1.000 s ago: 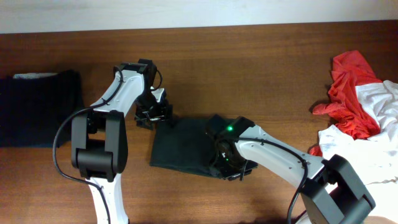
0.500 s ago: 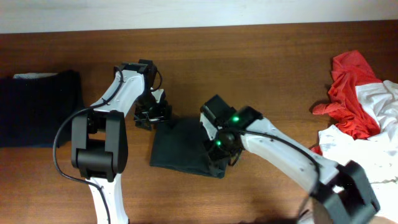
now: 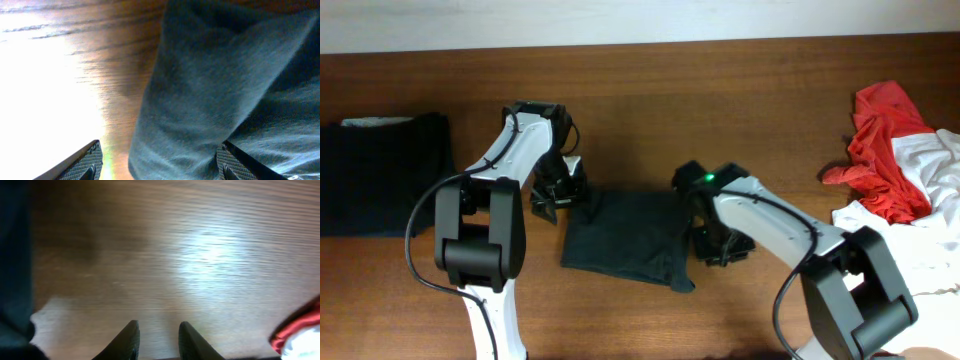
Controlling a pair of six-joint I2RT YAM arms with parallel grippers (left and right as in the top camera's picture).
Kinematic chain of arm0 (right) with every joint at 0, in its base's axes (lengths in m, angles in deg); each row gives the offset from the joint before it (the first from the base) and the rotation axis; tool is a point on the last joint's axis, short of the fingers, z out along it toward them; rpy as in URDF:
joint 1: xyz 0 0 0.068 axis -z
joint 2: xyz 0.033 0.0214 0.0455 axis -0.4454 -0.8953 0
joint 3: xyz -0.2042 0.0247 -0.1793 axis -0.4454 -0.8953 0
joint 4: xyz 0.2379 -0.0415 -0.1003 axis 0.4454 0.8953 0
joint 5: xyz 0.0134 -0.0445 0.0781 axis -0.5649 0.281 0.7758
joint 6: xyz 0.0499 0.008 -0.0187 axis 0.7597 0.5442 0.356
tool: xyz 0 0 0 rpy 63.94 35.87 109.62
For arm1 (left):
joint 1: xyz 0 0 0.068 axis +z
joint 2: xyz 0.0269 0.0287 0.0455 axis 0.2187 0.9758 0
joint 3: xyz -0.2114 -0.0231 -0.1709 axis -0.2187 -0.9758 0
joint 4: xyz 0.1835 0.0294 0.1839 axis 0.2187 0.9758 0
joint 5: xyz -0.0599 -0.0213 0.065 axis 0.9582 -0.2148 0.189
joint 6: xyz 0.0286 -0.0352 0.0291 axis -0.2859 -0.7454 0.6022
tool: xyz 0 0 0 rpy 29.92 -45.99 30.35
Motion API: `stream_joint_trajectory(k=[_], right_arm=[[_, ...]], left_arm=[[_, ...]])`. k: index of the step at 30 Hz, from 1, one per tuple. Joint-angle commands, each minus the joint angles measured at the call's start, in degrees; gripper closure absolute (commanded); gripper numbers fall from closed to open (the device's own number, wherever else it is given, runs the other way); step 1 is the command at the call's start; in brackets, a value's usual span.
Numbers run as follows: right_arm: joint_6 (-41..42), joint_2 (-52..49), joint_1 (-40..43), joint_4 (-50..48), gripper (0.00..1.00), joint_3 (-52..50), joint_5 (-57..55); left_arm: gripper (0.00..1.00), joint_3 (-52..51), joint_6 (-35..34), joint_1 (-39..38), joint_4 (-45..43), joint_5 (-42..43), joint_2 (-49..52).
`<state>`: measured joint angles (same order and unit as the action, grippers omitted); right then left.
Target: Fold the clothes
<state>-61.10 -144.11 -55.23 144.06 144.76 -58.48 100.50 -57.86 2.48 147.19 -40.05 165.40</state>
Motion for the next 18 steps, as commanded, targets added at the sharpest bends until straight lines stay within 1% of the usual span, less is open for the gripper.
stream_joint_trajectory(k=[1, 3, 4, 5, 7, 9, 11, 13, 15, 18], right_arm=[[-1.7, 9.4, 3.9, 1.3, 0.71, 3.0, 3.0], [-2.7, 13.2, 4.7, 0.7, 0.69, 3.3, 7.0], [-2.7, 15.8, 4.9, -0.2, 0.65, 3.3, 10.8], [-2.8, 17.6, 4.8, -0.9, 0.64, 3.3, 14.6], [-5.0, 18.8, 4.4, -2.4, 0.64, 3.3, 21.8], [-6.2, 18.1, 3.3, -4.4, 0.64, 3.1, 28.5], [-6.4, 16.9, 1.6, -6.1, 0.64, 2.6, 29.6], [-6.4, 15.0, -0.5, -7.5, 0.64, 2.3, 29.6], [-6.4, 12.6, -2.2, -8.5, 0.64, 2.1, 29.7], [-6.4, 8.4, -4.5, -9.4, 0.64, 2.0, 30.9]], left_arm=[[0.31, 1.0, 0.7, 0.3, 0.0, -2.3, -1.2], [0.31, 3.9, 0.7, 0.3, -2.0, -2.3, -3.0], [0.31, 6.4, 0.7, 0.3, -3.9, -2.3, -4.2], [0.30, 9.0, 0.7, 0.3, -6.5, -2.1, -5.4], [0.25, 11.3, 0.7, 0.2, -11.0, -1.2, -6.5], [0.24, 11.5, 0.7, -0.1, -15.5, -1.0, -6.4], [0.23, 10.9, 0.8, -0.7, -17.9, -1.0, -5.2], [0.22, 10.7, 4.0, -1.5, -18.2, -1.0, -3.6], [0.16, 9.6, 7.2, -2.6, -18.1, 0.1, -1.6], [0.16, 7.0, 9.4, -3.8, -18.0, 0.5, 0.3]])
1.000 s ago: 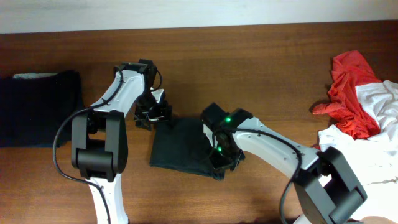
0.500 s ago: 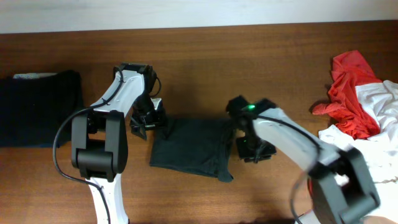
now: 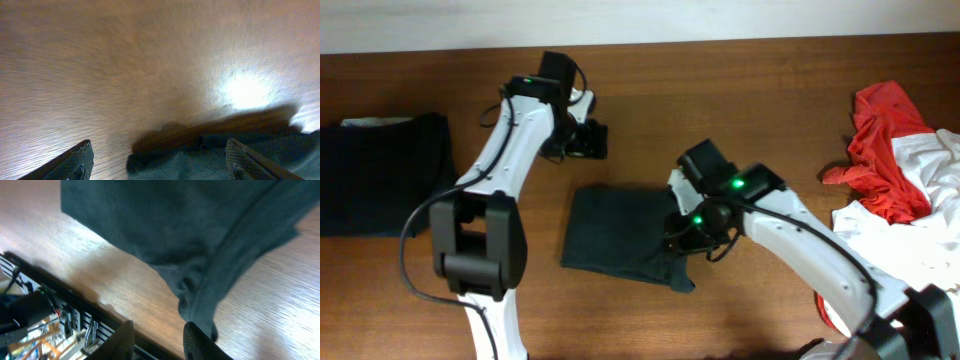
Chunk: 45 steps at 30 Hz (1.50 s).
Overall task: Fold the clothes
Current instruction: 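Grasp the folded shirt with the left gripper and carry it left onto the dark pile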
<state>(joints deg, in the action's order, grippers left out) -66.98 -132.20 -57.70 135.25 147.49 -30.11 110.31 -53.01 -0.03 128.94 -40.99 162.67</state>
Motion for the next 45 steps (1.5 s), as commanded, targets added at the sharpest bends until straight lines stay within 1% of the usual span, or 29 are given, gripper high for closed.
stream_joint_trajectory(k=[1, 4, 7, 9, 10, 11, 13, 15, 16, 17, 20, 22, 23, 25, 27, 28, 29, 30, 31, 32, 33, 35, 37, 39, 43, 45], right_arm=[[-0.5, -5.6, -3.1, -0.9, 0.64, -0.8, 2.8], [-0.5, -11.3, -5.3, -1.6, 0.64, -0.8, 2.9], [-0.4, -14.7, -5.6, -2.9, 0.64, -0.8, 2.0], [0.9, -15.9, -5.5, -3.5, 0.63, -0.9, -1.5], [0.8, -16.2, -5.4, -3.8, 0.63, -1.1, -2.7], [0.8, -16.2, -5.4, -4.0, 0.63, -1.5, -4.0], [0.9, -16.2, -5.0, -4.0, 0.63, -2.1, -6.8], [1.0, -16.2, -4.0, -4.2, 0.63, -3.5, -10.0], [1.0, -16.2, -3.1, -4.8, 0.59, -4.3, -11.7], [0.8, -16.4, -1.9, -5.7, 0.57, -5.2, -13.5], [-4.6, -17.4, 2.5, -9.5, 0.54, -5.7, -16.8], [-7.5, -17.4, 5.6, -13.3, 0.53, -5.7, -20.3], [-8.9, -17.4, 7.3, -14.0, 0.53, -4.9, -20.2], [-10.7, -17.3, 9.0, -12.7, 0.50, -3.0, -20.2], [-11.9, -16.8, 9.9, -9.3, 0.48, -0.6, -20.5], [-11.9, -15.9, 10.5, -6.1, 0.48, 1.6, -21.6], [-11.8, -14.9, 11.0, -3.9, 0.49, 3.3, -22.6], [-11.6, -13.5, 11.4, -2.3, 0.48, 4.8, -23.3], [-11.6, -12.2, 11.6, -1.4, 0.48, 5.9, -23.6], [-11.6, -10.3, 12.1, -0.3, 0.47, 7.3, -23.7], [-11.6, -8.2, 12.6, 0.8, 0.46, 8.6, -23.7], [-11.7, -3.8, 13.5, 2.9, 0.42, 10.7, -23.7], [-11.7, -0.3, 14.4, 4.2, 0.40, 11.3, -23.7], [-11.7, 3.0, 15.3, 5.7, 0.38, 11.3, -23.7], [-11.7, 5.4, 16.0, 9.0, 0.38, 11.3, -23.7], [-11.7, 5.5, 16.0, 11.4, 0.38, 11.2, -23.7]], left_arm=[[0.16, -3.7, 4.8, -1.4, 0.2, 1.4, 3.5], [0.17, -6.7, 4.8, -1.3, 1.2, -2.1, 3.9], [0.16, -8.9, 4.4, -1.0, 3.8, -2.5, 3.9], [0.17, -11.3, 4.3, -1.0, 4.7, -5.2, 3.9], [0.17, -12.6, 3.1, -1.0, 4.9, -8.3, 3.9], [0.20, -14.0, 1.1, -0.8, 5.2, -11.1, 3.9], [0.25, -14.9, -0.3, -0.1, 6.6, -11.0, 3.9], [0.26, -15.0, -3.2, 0.9, 9.4, -11.0, 3.9], [0.26, -15.0, -4.3, 1.3, 10.8, -10.7, 3.8], [0.26, -15.0, -4.5, 1.6, 12.5, -9.0, 3.8], [0.27, -15.0, -5.3, 1.9, 16.7, 1.6, 3.7], [0.31, -15.0, -5.3, 1.9, 17.4, 7.3, 2.8], [0.31, -15.0, -5.3, 1.9, 16.7, 8.9, 1.3], [0.31, -14.9, -6.0, 1.9, 14.3, 8.8, -1.3], [0.32, -14.3, -6.6, 2.0, 10.2, 8.9, -4.4], [0.32, -13.6, -6.5, 2.0, 6.8, 9.0, -6.6], [0.26, -13.3, -6.3, 2.0, 3.1, 9.0, -8.6], [0.18, -13.3, -5.1, 2.0, -0.1, 9.7, -9.7], [0.13, -13.3, -2.0, 2.0, -2.9, 11.8, -10.4], [0.04, -13.3, 2.3, 1.9, -5.0, 15.1, -10.5], [0.01, -13.3, 5.6, 1.9, -6.1, 18.1, -10.3], [0.01, -13.3, 11.4, 1.8, -7.1, 23.3, -8.8], [0.01, -13.3, 13.9, 1.5, -7.1, 23.9, -7.3], [0.01, -13.3, 17.4, 1.4, -7.8, 26.5, -4.9], [0.01, -13.3, 18.6, 1.2, -10.6, 29.2, -1.2], [0.01, -13.3, 18.9, 0.4, -11.9, 31.3, 2.6]])
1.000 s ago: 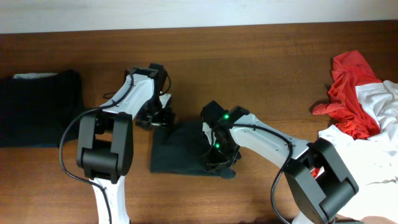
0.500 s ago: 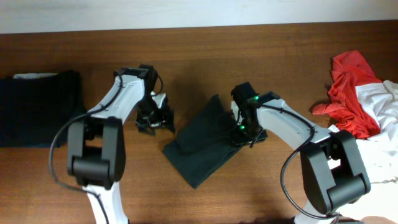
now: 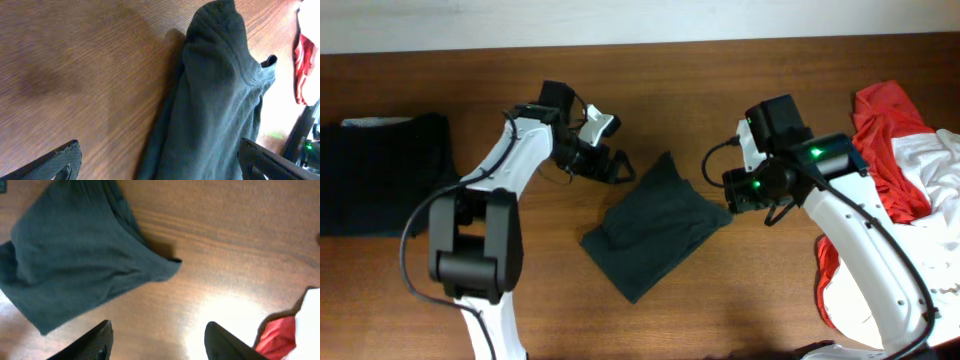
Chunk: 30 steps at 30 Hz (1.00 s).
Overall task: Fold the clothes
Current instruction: 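Grasp the folded shirt with the left gripper and carry it left onto the dark pile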
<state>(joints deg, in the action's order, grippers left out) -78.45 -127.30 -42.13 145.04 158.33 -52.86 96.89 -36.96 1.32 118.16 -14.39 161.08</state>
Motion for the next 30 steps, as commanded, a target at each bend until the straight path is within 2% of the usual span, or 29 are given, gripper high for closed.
stream_joint_trajectory(k=[1, 5, 7, 8, 9, 10, 12, 13, 17, 20, 25, 30], right_arm=[[-0.2, 0.6, 0.4, 2.0, 0.38, 0.4, -0.9], [-0.2, 0.6, 0.4, 2.3, 0.38, 0.4, -0.9], [-0.2, 0.6, 0.4, 2.3, 0.38, 0.4, -0.9], [-0.2, 0.6, 0.4, 2.4, 0.38, 0.4, -0.9], [-0.2, 0.6, 0.4, 2.6, 0.38, 0.4, -0.9], [-0.2, 0.6, 0.4, 2.7, 0.38, 0.4, -0.9], [-0.2, 0.6, 0.4, 2.8, 0.38, 0.4, -1.0], [-0.2, 0.6, 0.4, 2.8, 0.38, 0.4, -1.0], [-0.2, 0.6, 0.4, 3.0, 0.38, 0.4, -1.8], [-0.2, 0.6, 0.5, 3.3, 0.39, 0.4, -3.6], [-0.2, 0.6, 0.5, 3.3, 0.39, 0.4, -5.7], [-0.2, 0.6, 0.5, 3.3, 0.39, 0.4, -6.5]], left_arm=[[0.01, 0.1, 2.8, -1.4, -1.4, 4.9, 5.2], [0.02, 0.1, 2.8, -4.6, -0.1, 7.8, 8.9], [0.11, 0.1, 2.8, -6.8, 0.8, 6.9, 9.7], [0.23, 0.1, 2.8, -7.7, 0.9, 5.8, 9.9], [0.30, 0.1, 2.8, -8.2, 0.9, 4.9, 9.9], [0.59, 0.1, 2.7, -9.1, 0.7, 4.4, 9.9], [0.95, 0.1, 2.7, -9.2, 0.5, 4.4, 9.9], [0.99, 0.1, 2.7, -9.2, 0.2, 4.4, 9.9], [1.00, 1.6, 2.5, -8.3, 0.1, 3.2, 9.9], [0.99, 8.5, -2.3, -4.4, 4.2, -8.4, 9.1], [1.00, 23.6, -5.4, 5.9, 13.0, -20.2, 4.8], [1.00, 26.8, -5.4, 16.0, 15.0, -30.1, -2.7]])
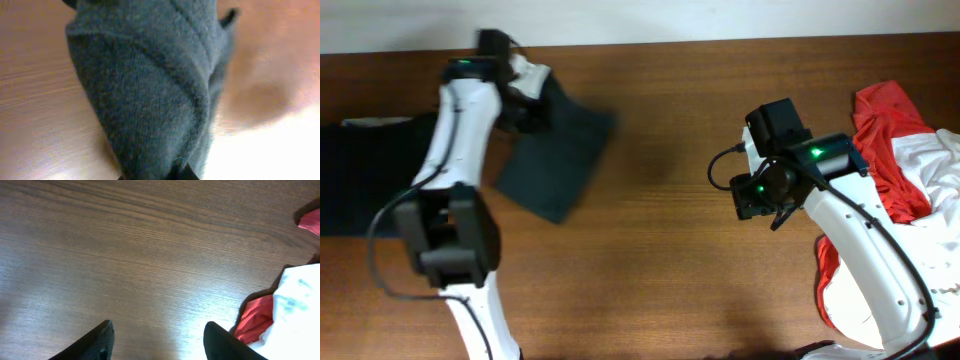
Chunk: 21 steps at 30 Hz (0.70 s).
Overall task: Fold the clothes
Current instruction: 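Grasp the folded shirt with the left gripper and carry it left onto the dark pile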
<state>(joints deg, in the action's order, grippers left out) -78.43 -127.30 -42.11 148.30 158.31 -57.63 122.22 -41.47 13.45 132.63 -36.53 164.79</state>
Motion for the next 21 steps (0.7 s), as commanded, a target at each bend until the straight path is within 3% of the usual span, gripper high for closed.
stream_joint_trajectory(k=[1, 4, 9, 21], right_arm=[[-0.2, 0.6, 0.4, 0.2, 0.39, 0.4, -2.0], [-0.2, 0.6, 0.4, 0.5, 0.39, 0.4, -3.3], [-0.2, 0.6, 0.4, 0.7, 0.39, 0.4, -4.3], [-0.2, 0.6, 0.4, 1.6, 0.38, 0.4, -4.3]], left_arm=[[1.00, 1.5, -0.9, 5.3, 0.5, -10.1, -7.5], [0.99, 1.5, -0.9, 9.2, 0.3, -14.6, -10.4], [0.99, 1.4, -0.9, 17.0, -0.2, -15.5, -12.5], [0.99, 1.4, -0.5, 30.8, -7.1, -17.0, -4.7]])
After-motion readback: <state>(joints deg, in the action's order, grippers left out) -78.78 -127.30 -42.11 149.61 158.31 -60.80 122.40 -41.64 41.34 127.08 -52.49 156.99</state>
